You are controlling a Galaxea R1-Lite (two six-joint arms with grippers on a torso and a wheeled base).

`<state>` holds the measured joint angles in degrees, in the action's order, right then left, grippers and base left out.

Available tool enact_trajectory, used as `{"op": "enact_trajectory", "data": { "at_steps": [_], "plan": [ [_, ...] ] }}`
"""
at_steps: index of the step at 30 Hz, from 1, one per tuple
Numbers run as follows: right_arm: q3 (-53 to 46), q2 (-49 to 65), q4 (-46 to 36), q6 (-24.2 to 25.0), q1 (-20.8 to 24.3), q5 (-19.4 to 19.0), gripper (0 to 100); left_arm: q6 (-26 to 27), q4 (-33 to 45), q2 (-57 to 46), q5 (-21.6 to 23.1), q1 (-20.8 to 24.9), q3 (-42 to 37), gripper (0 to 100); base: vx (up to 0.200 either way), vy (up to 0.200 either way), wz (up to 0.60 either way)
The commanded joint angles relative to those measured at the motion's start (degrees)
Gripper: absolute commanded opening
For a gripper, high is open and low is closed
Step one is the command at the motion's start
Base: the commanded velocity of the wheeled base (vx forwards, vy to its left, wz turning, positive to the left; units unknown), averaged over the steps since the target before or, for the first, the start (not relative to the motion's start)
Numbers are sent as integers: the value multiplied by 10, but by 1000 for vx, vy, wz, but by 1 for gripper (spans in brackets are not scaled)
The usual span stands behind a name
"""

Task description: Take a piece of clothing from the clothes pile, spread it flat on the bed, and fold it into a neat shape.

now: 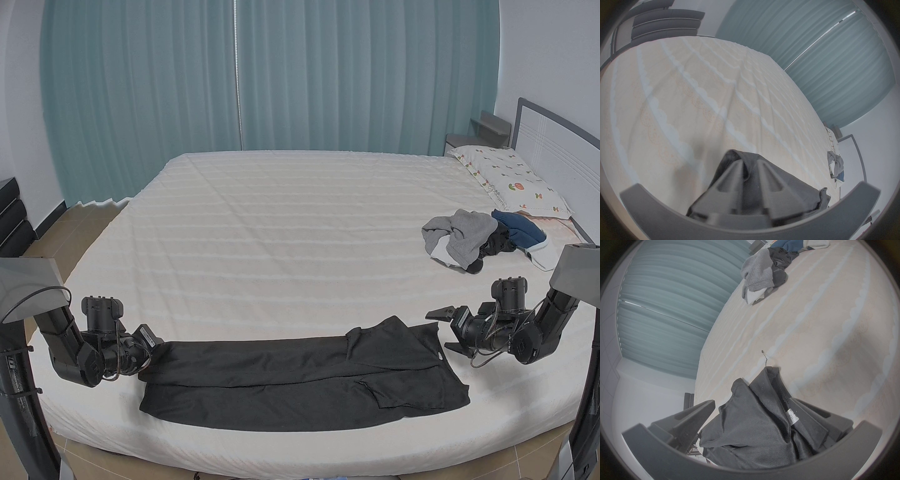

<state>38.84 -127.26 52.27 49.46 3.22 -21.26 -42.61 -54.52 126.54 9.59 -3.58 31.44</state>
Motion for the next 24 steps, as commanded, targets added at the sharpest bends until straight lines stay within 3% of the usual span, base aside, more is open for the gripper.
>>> {"op": "enact_trajectory", "data": {
  "at_steps": [1,6,12,24],
  "plan": [
    [-3,1,0,0,0,0,100,-1,1,1,0,-2,1,0,0,0,0],
    [-3,-2,0,-1,4,1,100,-13,0,-7,-2,-5,6,0,0,0,0],
    [-3,-4,0,-2,6,1,100,-75,-1,-15,-2,-5,30,0,0,0,0],
    [-2,-11,0,-2,6,1,100,-106,-3,-5,0,-13,43,0,0,0,0]
  ]
}}
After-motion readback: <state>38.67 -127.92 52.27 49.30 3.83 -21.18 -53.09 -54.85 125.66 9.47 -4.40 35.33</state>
